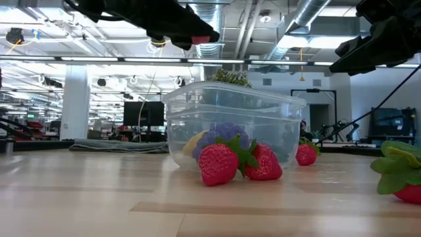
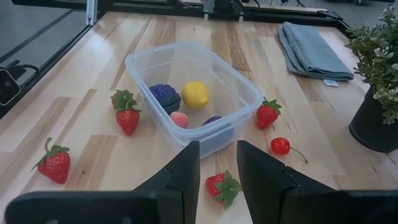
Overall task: Pick and placing Produce into tupperware
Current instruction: Put the left peach into the transparent bin
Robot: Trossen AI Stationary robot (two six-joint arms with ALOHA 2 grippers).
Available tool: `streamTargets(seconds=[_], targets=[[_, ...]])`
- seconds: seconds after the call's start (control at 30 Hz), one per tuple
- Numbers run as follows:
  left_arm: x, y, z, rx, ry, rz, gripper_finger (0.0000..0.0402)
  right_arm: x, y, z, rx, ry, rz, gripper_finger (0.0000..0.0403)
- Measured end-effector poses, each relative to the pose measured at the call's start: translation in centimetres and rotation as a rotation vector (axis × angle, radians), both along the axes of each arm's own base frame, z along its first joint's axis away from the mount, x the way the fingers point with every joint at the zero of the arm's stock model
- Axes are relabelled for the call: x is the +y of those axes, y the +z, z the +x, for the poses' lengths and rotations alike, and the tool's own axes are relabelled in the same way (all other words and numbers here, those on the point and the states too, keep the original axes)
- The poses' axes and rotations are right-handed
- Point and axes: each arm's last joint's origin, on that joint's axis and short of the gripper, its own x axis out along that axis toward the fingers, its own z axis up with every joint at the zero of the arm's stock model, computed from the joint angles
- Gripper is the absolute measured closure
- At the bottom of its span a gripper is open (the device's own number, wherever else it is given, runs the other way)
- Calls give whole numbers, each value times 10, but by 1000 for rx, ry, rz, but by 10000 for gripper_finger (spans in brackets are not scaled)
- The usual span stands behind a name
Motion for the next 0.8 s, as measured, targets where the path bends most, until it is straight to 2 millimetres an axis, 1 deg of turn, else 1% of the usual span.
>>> streamTargets(seconds=[0.23, 0.43, 0.57, 0.63, 0.8], targets=[[-6, -5, 25, 85, -39, 6, 290, 1, -2, 0, 14, 17, 3, 273], [-10, -11, 44, 153, -68, 1, 290, 3, -8, 4, 55, 21, -7, 273], [-11, -15, 51, 215, -69, 9, 290, 4, -13, 7, 88, 15, -13, 273], [-10, -17, 49, 245, -68, 13, 290, 5, -15, 9, 96, 12, -10, 273], [-9, -16, 49, 255, -53, 2, 290, 7, -21, 12, 122, 11, -23, 273]])
